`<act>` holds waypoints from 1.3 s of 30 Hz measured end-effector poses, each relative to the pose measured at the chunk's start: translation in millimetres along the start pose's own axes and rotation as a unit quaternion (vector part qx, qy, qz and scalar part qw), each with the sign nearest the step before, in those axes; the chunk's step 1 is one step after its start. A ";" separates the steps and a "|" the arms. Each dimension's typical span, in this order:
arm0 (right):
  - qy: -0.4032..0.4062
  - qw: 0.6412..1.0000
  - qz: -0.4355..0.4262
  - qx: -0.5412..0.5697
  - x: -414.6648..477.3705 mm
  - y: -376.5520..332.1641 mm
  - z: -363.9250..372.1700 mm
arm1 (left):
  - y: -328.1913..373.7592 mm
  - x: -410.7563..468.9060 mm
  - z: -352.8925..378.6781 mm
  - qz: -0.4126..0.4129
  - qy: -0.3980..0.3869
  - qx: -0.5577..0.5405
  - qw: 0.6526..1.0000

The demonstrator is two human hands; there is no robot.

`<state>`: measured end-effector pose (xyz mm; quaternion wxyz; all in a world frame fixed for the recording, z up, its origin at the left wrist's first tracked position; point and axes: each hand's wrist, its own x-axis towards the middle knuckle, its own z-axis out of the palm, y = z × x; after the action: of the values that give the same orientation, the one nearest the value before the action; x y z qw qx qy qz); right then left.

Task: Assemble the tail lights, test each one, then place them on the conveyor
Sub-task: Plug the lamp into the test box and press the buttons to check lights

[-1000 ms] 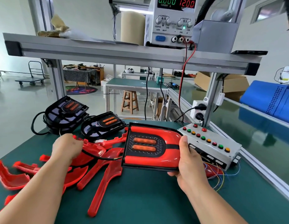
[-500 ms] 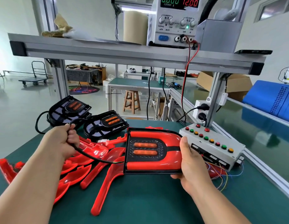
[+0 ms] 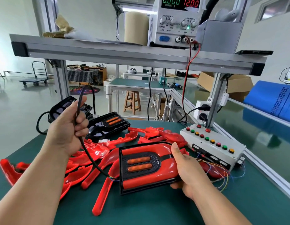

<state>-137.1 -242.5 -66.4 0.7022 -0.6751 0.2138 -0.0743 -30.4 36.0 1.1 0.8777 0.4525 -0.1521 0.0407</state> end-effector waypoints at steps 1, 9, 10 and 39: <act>0.007 1.000 0.004 -0.002 0.2 -0.8 -1.3 | -1.0 -1.4 4.0 0.013 -0.009 0.023 1.000; 0.023 0.995 0.015 -0.093 -3.1 -0.9 -0.7 | 12.2 -5.7 19.0 0.044 -0.132 0.050 0.989; 0.024 0.990 0.000 -0.136 -3.5 -0.6 -1.3 | 11.6 -7.3 22.4 0.061 -0.125 0.079 0.987; 0.170 0.756 -0.071 -0.628 20.2 -17.2 -43.7 | -7.3 13.0 83.3 0.110 -0.128 0.753 0.636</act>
<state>-133.3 -291.8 -53.5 0.0657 -0.9540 0.2794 -0.0868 -35.6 -36.4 44.6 0.1932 0.9374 -0.2278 0.1790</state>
